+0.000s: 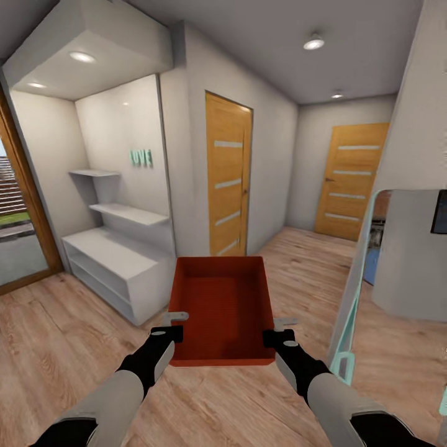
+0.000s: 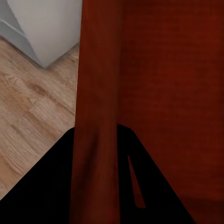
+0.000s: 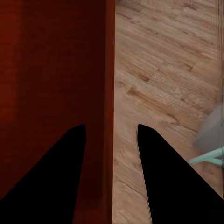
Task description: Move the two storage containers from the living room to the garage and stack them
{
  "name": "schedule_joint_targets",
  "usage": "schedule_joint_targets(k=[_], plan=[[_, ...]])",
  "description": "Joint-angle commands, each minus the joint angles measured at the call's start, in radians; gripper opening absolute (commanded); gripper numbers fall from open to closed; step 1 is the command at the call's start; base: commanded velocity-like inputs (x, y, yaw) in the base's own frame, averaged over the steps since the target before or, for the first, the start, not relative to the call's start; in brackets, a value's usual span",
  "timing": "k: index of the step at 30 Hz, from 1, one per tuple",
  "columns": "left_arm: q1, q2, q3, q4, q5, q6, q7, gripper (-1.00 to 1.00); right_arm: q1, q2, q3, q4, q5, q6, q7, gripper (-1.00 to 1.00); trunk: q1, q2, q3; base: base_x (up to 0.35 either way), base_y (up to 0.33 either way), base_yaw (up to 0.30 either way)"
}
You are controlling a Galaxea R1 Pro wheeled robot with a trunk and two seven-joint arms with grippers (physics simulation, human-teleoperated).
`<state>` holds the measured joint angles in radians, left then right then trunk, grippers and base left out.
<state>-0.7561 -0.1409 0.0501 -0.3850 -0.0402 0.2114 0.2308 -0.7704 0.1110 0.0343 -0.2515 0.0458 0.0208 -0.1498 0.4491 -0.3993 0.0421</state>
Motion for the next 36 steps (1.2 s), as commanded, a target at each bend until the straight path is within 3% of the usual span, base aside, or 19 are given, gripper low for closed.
schedule_joint_targets(k=[1, 10, 36], plan=[[0.0, -0.002, 0.006, -0.005, -0.004, -0.053, -0.002, -1.0, 0.0, 0.007, -0.004, 0.003, -0.012, 0.002, 0.003, -1.0, 0.001, -0.001, 0.001, 0.322, 0.0, -0.224], [0.001, -0.002, 0.006, -0.005, -0.004, -0.053, -0.002, -1.0, -0.001, 0.007, -0.004, 0.003, -0.012, 0.002, 0.002, -1.0, 0.001, -0.001, 0.008, 0.322, 0.0, -0.164], [0.0, -0.002, 0.007, -0.004, -0.004, -0.053, -0.002, -1.0, -0.001, 0.007, -0.004, 0.003, -0.012, 0.002, 0.003, -1.0, 0.001, -0.001, 0.008, 0.322, 0.0, -0.003]])
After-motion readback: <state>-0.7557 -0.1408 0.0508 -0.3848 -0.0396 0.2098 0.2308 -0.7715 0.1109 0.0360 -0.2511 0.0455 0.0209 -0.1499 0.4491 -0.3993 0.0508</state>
